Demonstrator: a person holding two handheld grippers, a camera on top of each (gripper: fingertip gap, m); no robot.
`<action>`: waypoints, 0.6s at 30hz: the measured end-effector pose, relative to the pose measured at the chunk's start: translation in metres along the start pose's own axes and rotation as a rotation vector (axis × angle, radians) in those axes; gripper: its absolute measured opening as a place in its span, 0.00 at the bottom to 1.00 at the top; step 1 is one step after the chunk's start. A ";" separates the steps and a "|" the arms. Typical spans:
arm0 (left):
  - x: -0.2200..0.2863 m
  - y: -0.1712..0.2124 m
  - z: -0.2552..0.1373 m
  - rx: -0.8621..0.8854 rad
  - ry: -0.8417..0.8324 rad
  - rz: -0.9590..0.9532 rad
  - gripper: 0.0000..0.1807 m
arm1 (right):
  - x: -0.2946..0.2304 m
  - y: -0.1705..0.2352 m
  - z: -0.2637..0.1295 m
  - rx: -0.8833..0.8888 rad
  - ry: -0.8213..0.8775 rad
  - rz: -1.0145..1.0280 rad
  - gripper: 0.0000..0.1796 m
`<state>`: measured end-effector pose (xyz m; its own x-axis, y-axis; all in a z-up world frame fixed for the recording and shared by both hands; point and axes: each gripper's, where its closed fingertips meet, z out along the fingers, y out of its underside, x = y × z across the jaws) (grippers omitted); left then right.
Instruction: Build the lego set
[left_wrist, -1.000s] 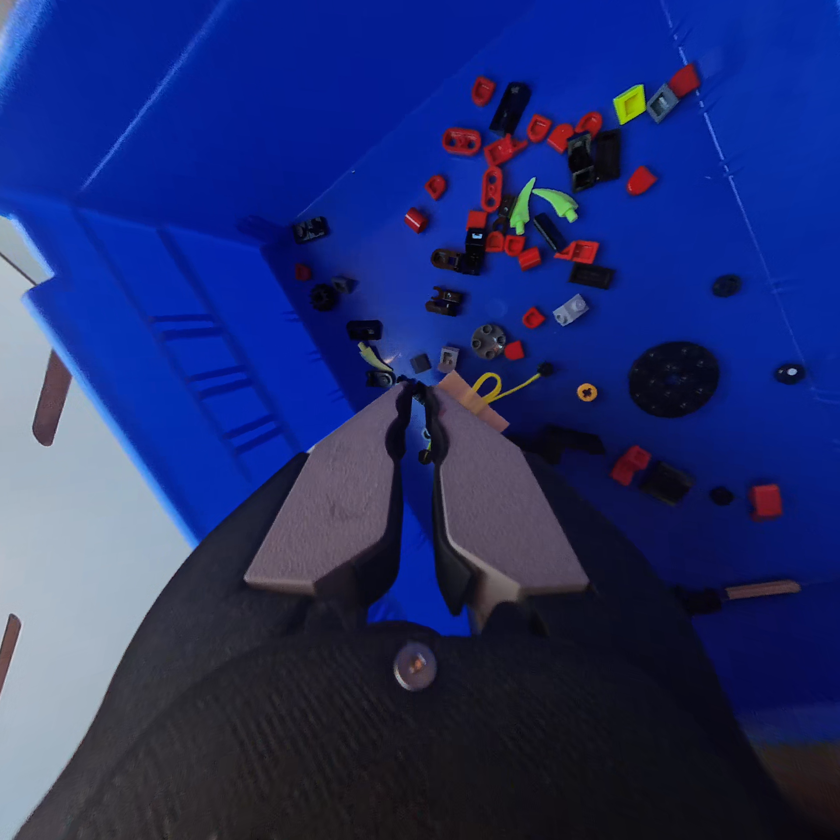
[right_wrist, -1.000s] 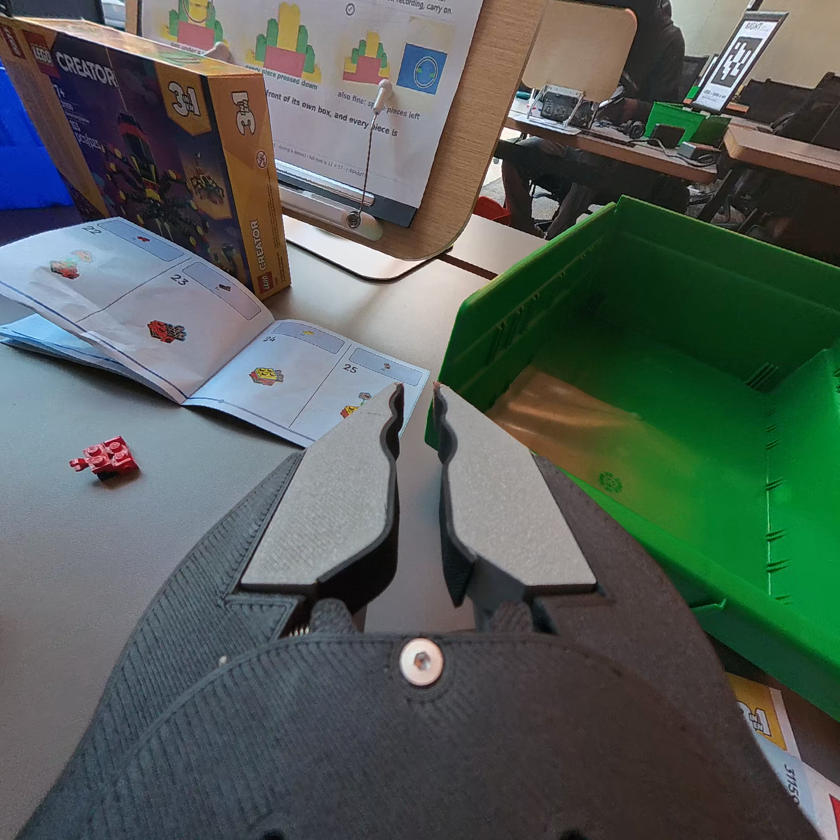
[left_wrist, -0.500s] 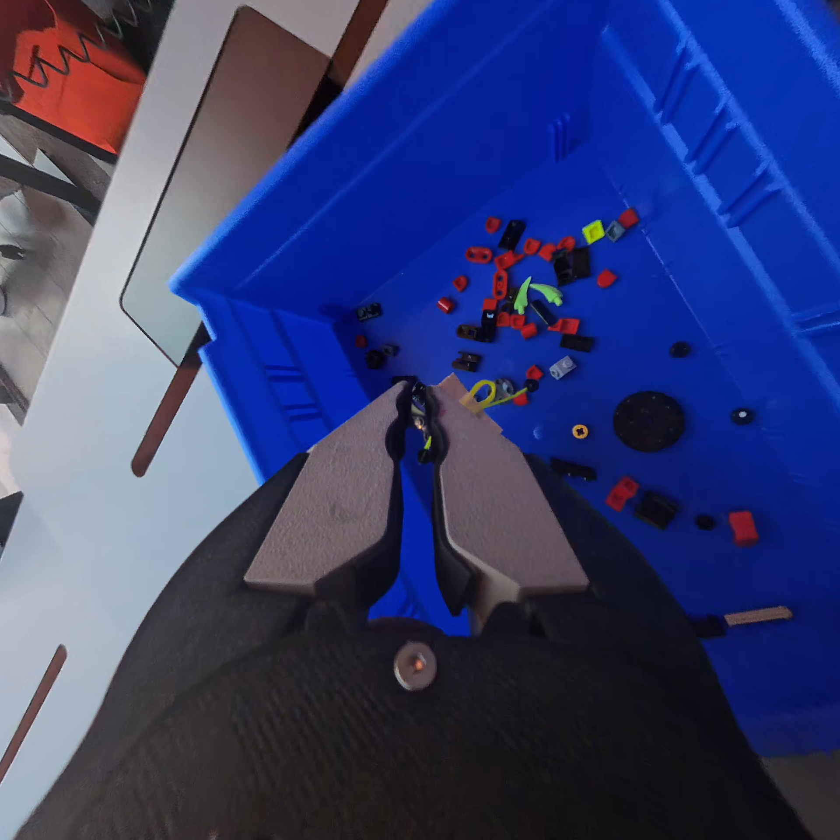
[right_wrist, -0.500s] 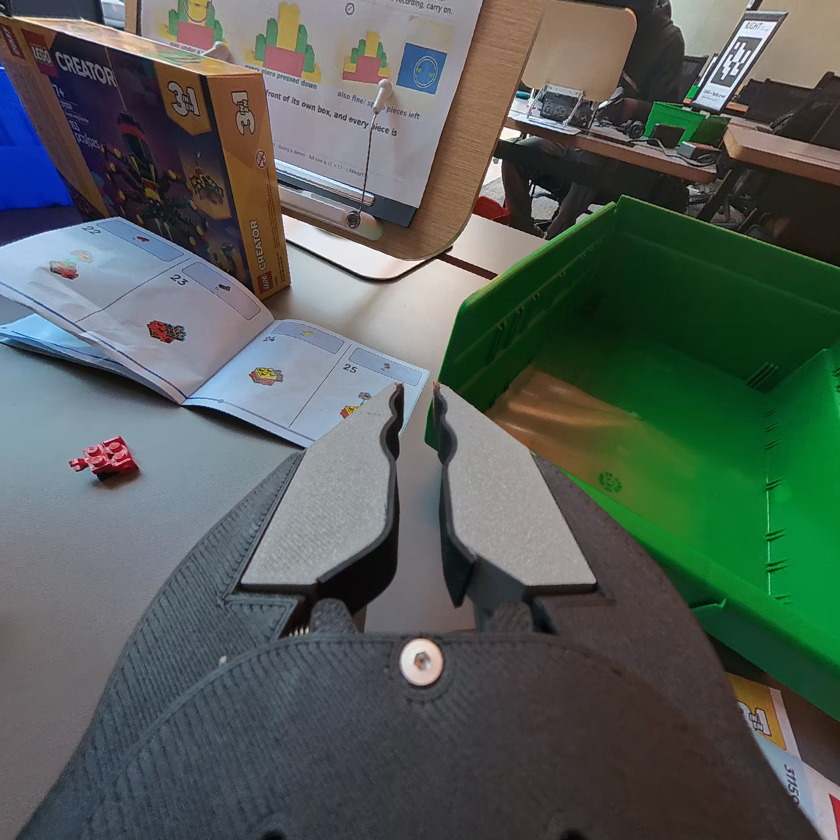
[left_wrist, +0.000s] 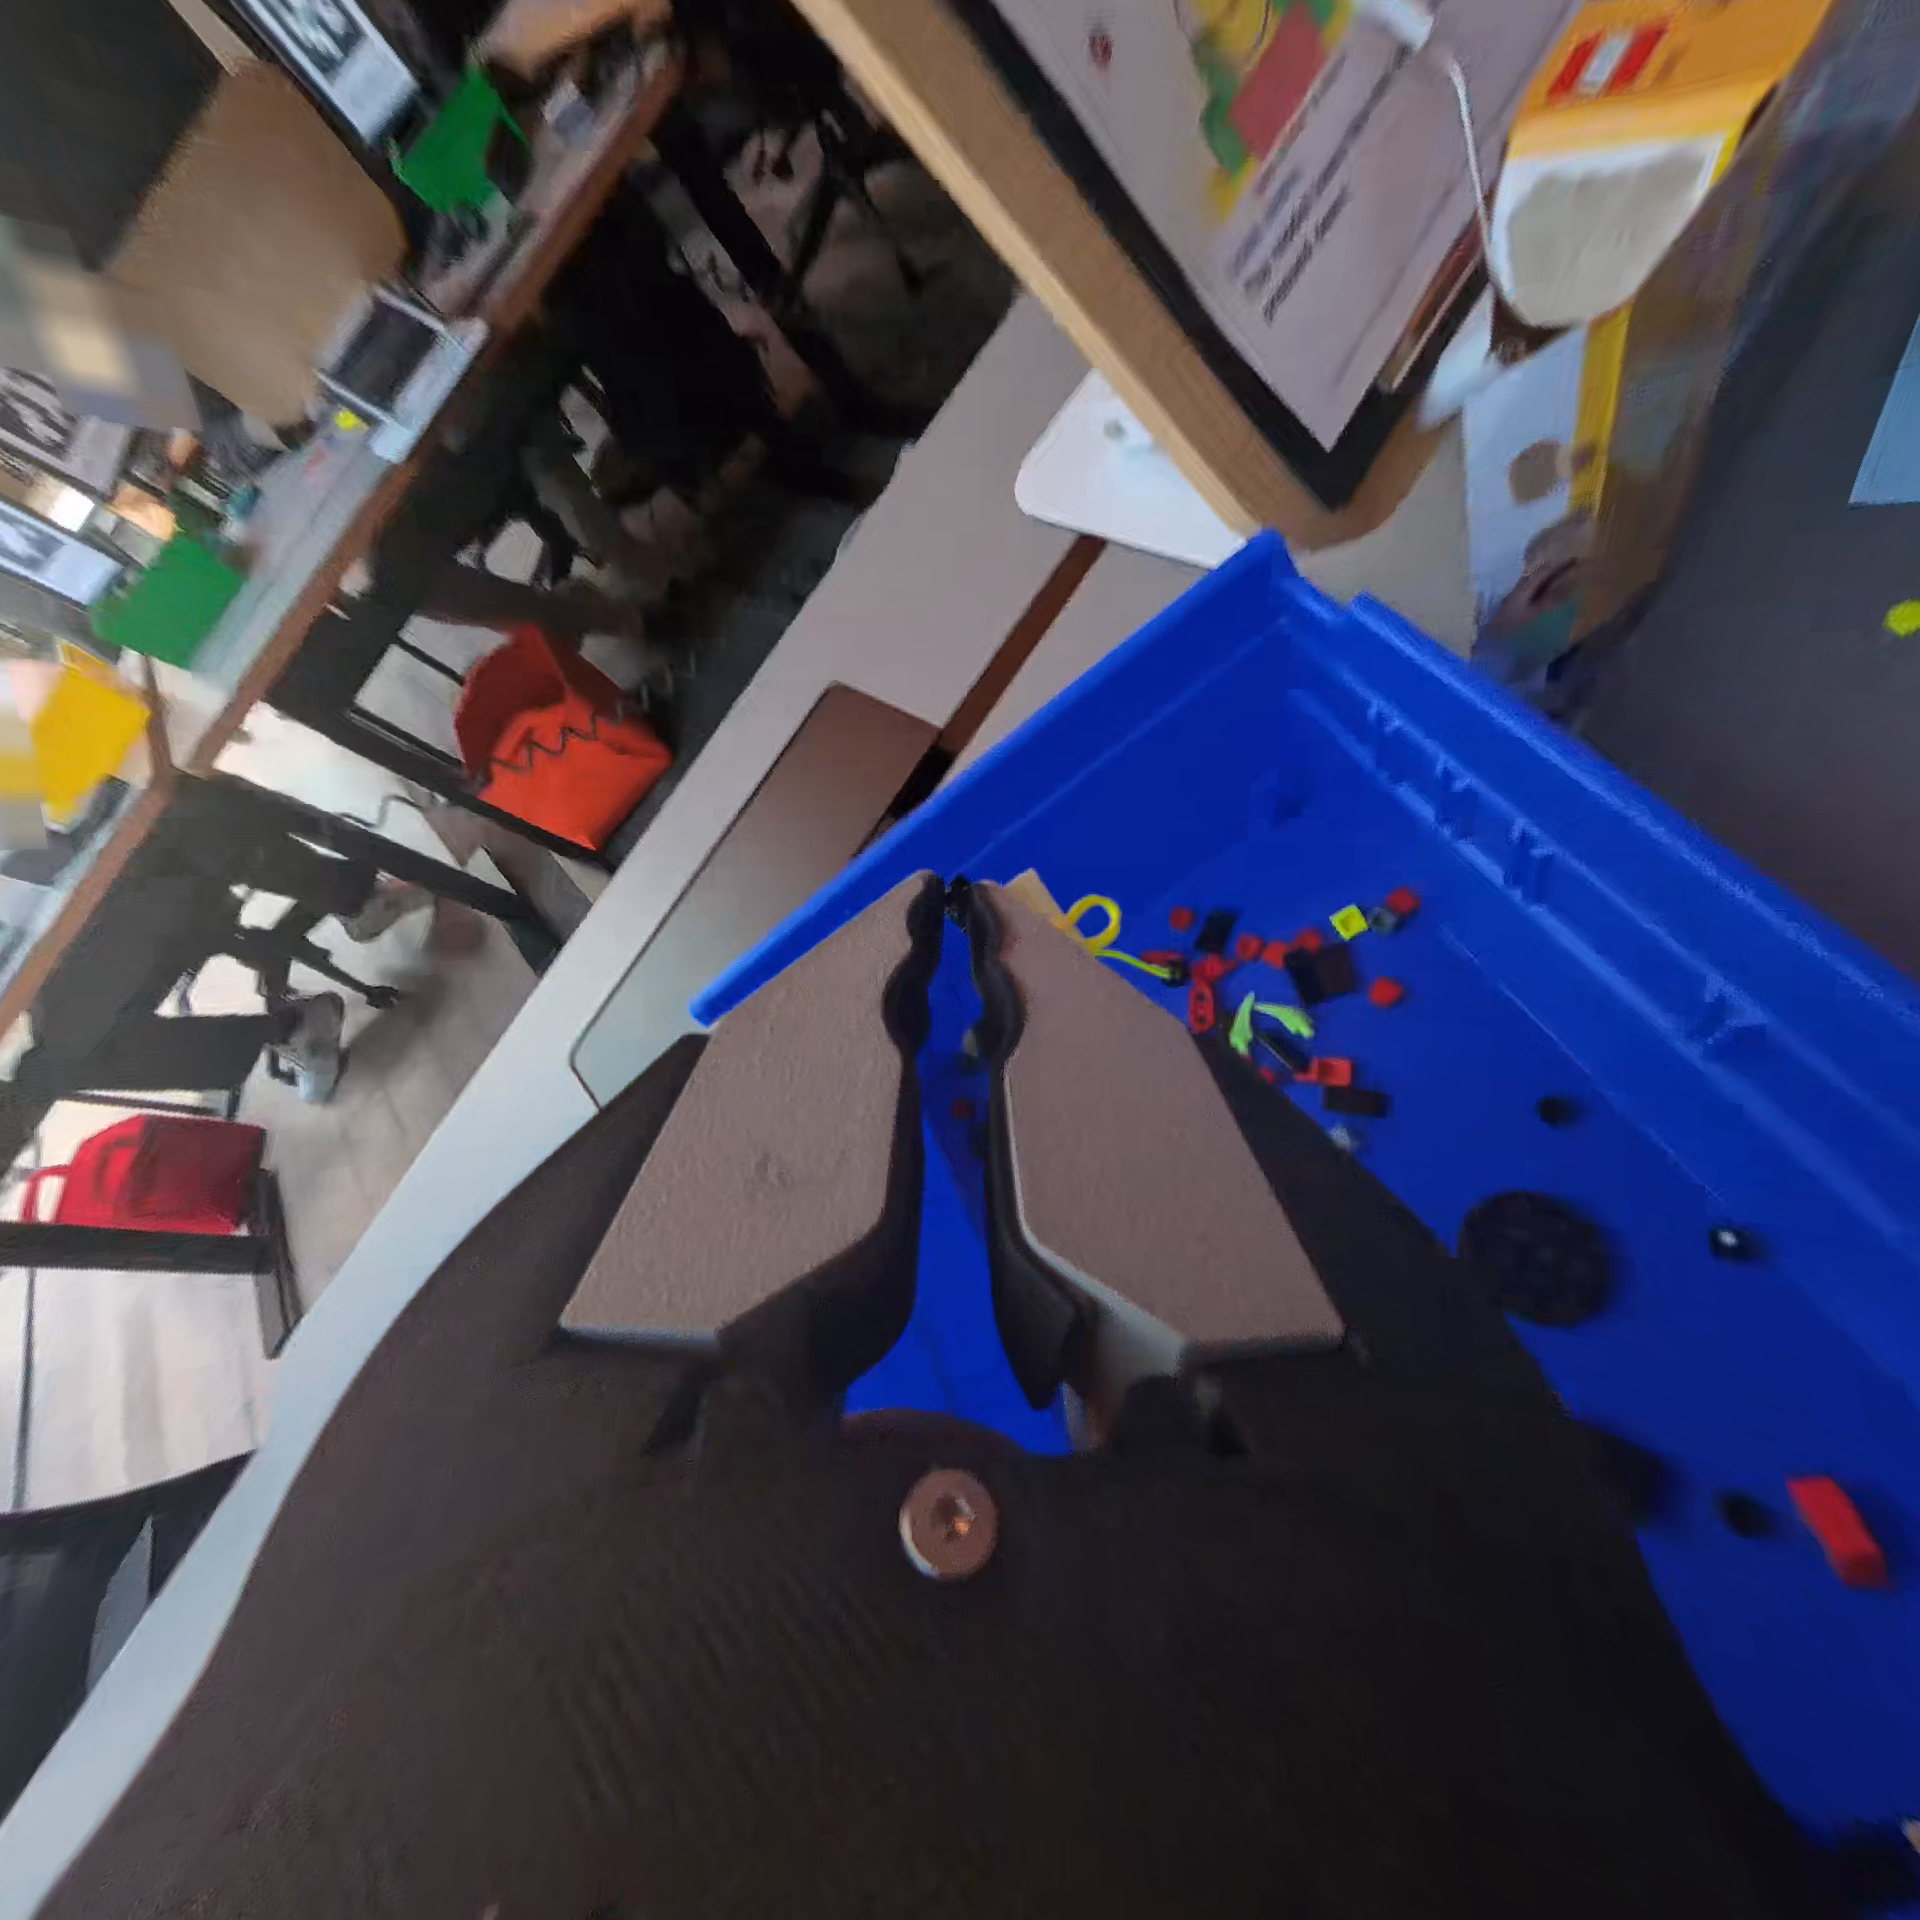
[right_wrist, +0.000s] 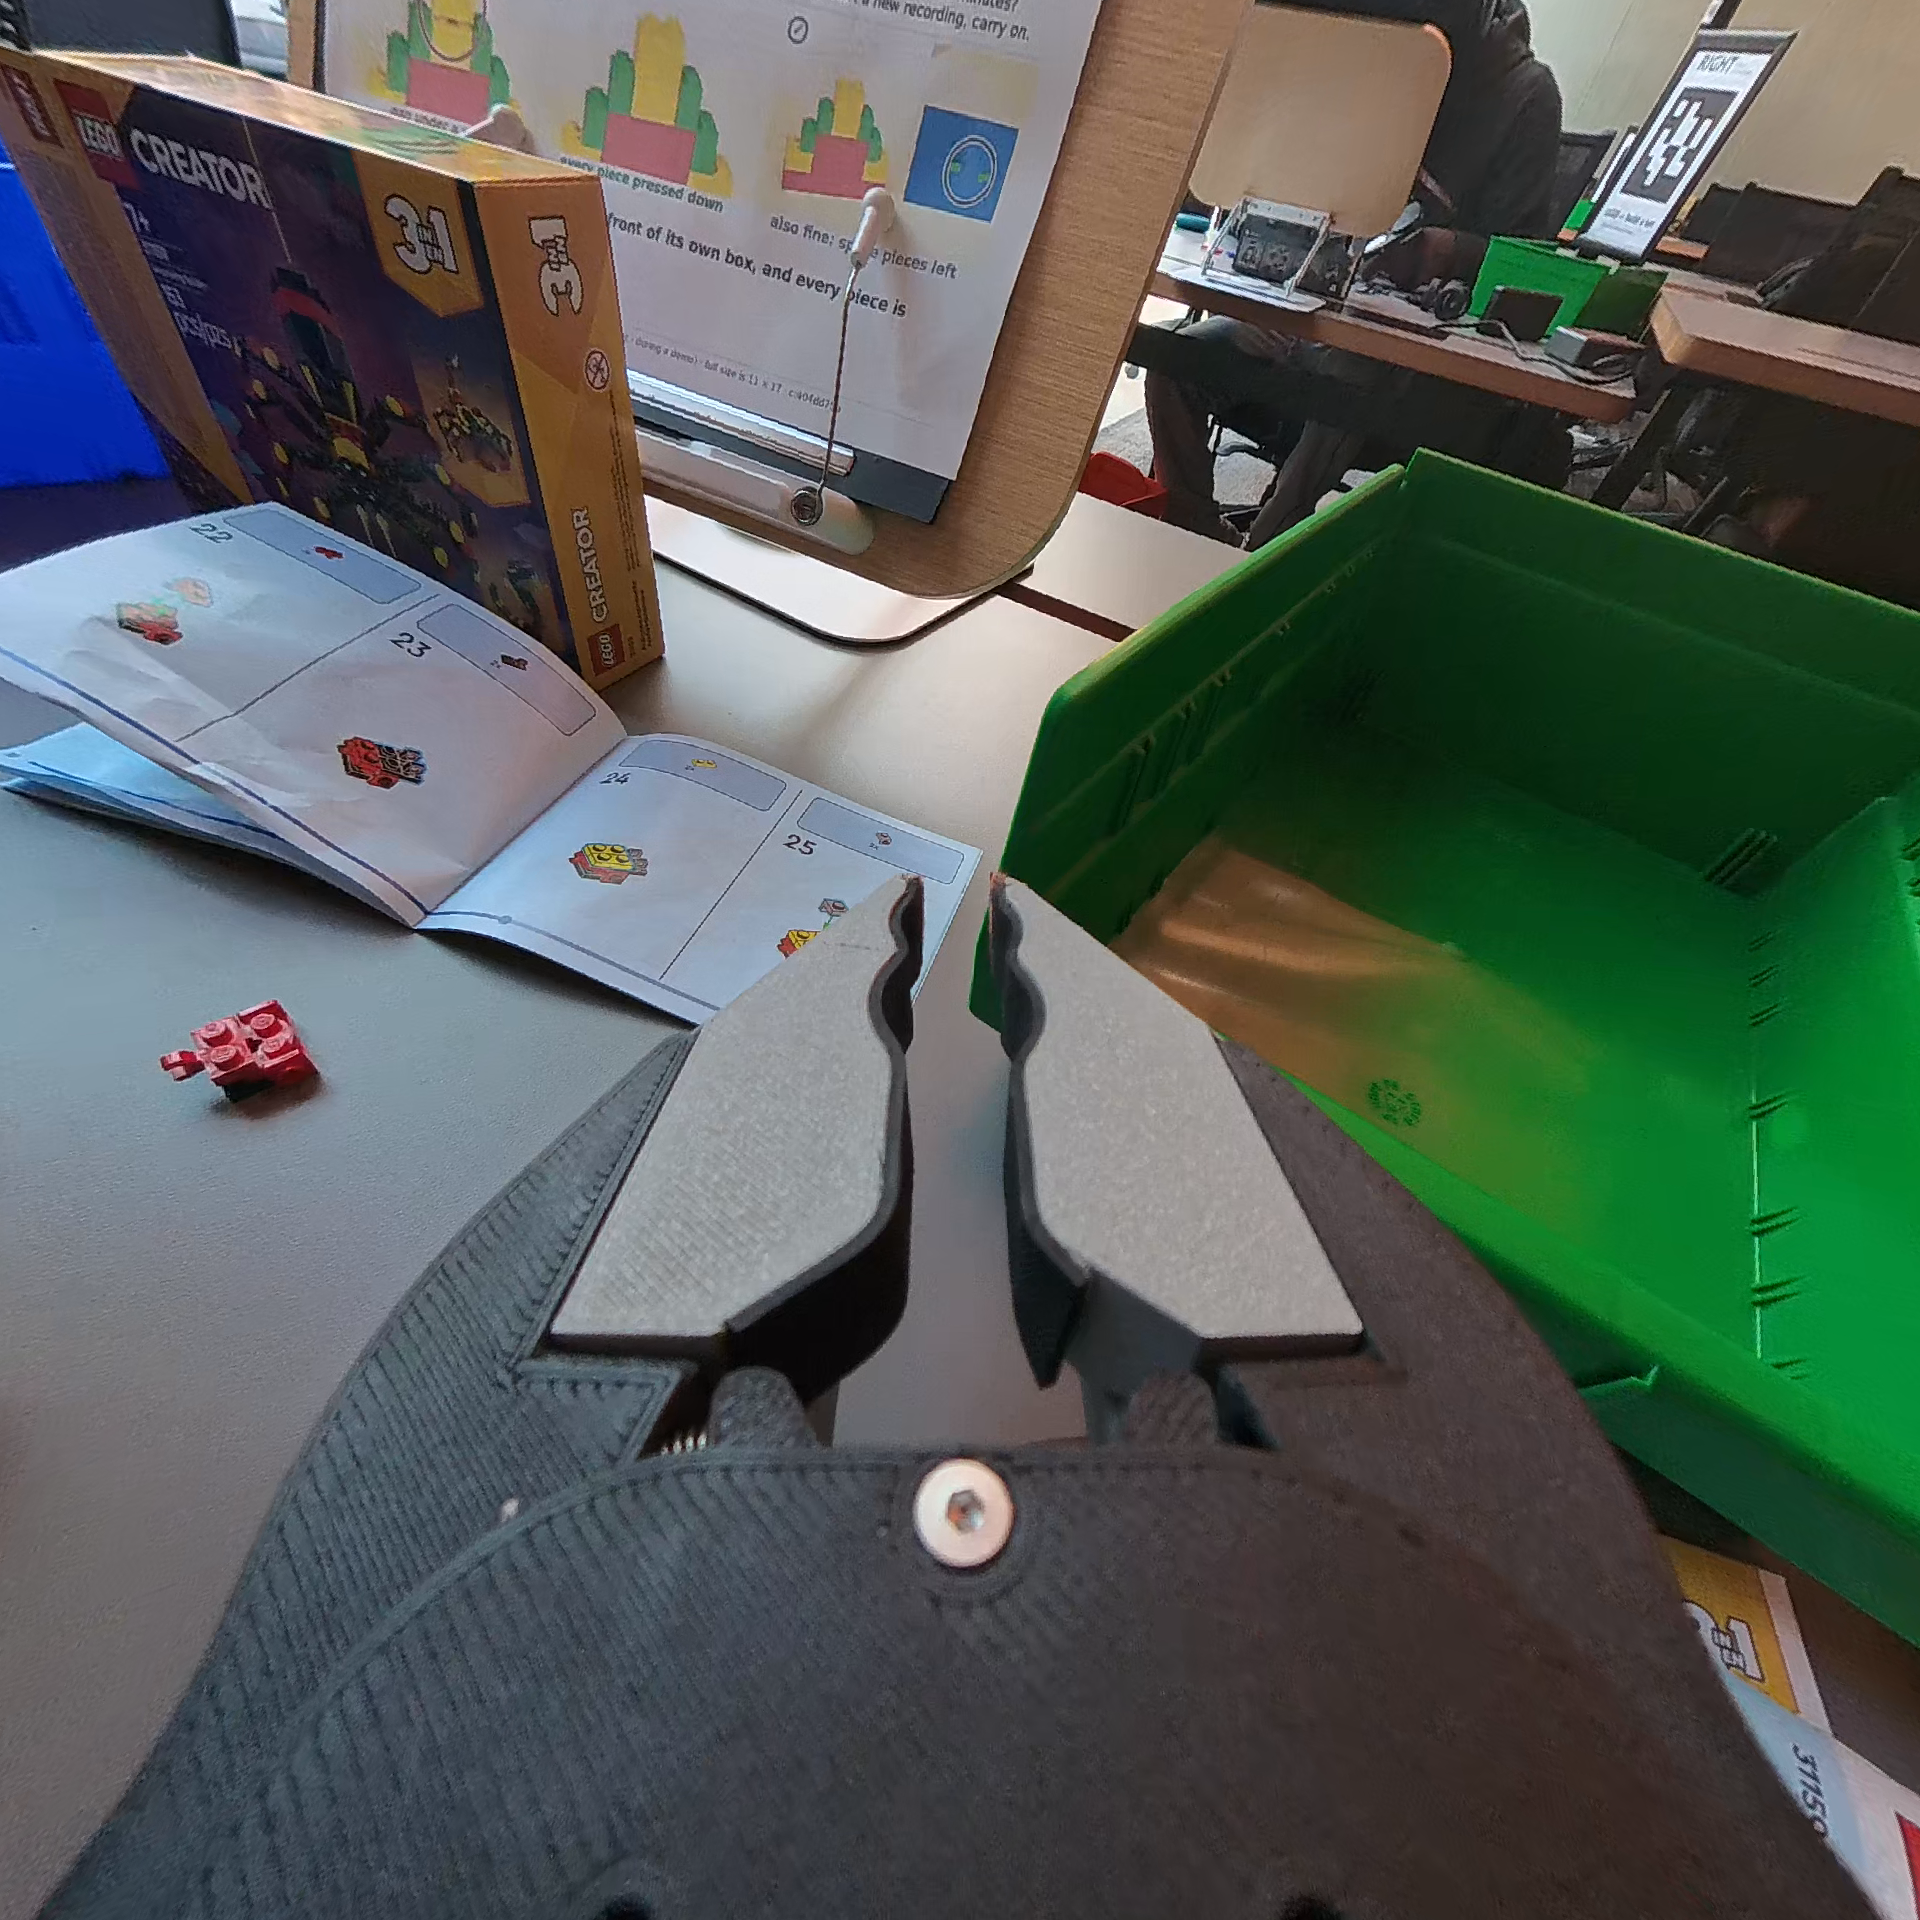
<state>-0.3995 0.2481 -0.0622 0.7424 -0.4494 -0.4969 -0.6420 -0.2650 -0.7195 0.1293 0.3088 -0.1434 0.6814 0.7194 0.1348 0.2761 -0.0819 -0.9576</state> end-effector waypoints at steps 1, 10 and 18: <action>-0.005 -0.007 -0.003 0.019 -0.040 0.012 0.01 | 0.001 0.000 0.000 -0.001 0.005 -0.006 0.05; 0.005 -0.055 -0.033 0.165 -0.093 0.044 0.00 | -0.089 -0.152 -0.013 0.312 -0.255 0.023 0.11; 0.042 -0.114 -0.068 0.365 -0.115 0.068 0.01 | -0.290 -0.252 0.076 0.162 -0.813 0.039 0.18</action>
<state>-0.3084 0.2016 0.0320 0.7301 -0.3518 -0.5858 -0.5956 0.0926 -0.7979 -0.1893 0.1727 0.0395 -0.0316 0.9973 -0.0657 0.1188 -0.0615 -0.9910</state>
